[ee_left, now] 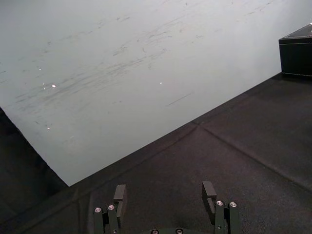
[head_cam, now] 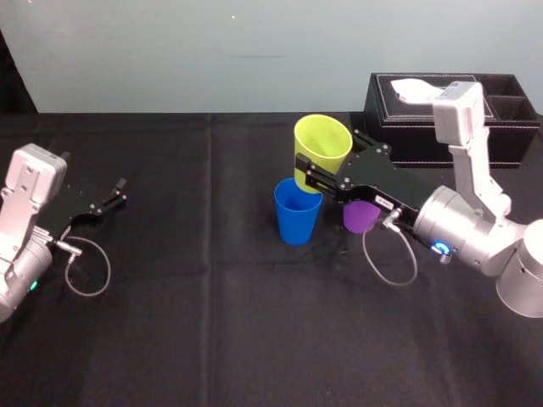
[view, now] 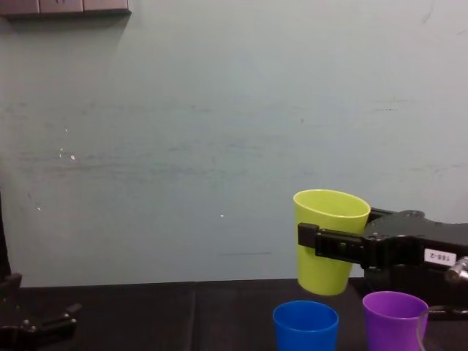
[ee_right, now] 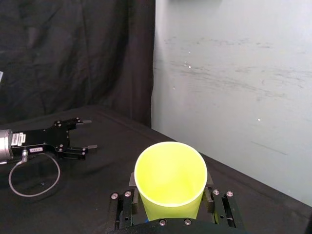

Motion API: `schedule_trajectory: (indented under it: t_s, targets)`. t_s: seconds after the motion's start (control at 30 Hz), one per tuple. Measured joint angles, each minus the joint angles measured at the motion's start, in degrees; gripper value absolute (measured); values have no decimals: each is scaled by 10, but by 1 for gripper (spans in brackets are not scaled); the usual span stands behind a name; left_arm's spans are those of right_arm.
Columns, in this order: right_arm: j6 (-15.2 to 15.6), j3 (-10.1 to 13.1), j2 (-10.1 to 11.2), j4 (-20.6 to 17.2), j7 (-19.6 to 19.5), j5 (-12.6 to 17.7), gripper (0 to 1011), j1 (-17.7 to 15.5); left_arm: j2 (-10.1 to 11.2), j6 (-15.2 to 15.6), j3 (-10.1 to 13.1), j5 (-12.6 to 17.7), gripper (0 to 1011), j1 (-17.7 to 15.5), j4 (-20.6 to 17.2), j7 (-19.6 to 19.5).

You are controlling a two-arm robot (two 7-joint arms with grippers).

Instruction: Stack the three plastic cups sequentially using one hand.

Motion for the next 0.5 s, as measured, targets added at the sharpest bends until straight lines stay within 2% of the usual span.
schedule_trajectory:
  t_s: [0.5]
  targets:
    - [-6,-22,-17,53,4,3,735,31,0,0,0,0,1011,0,0,0]
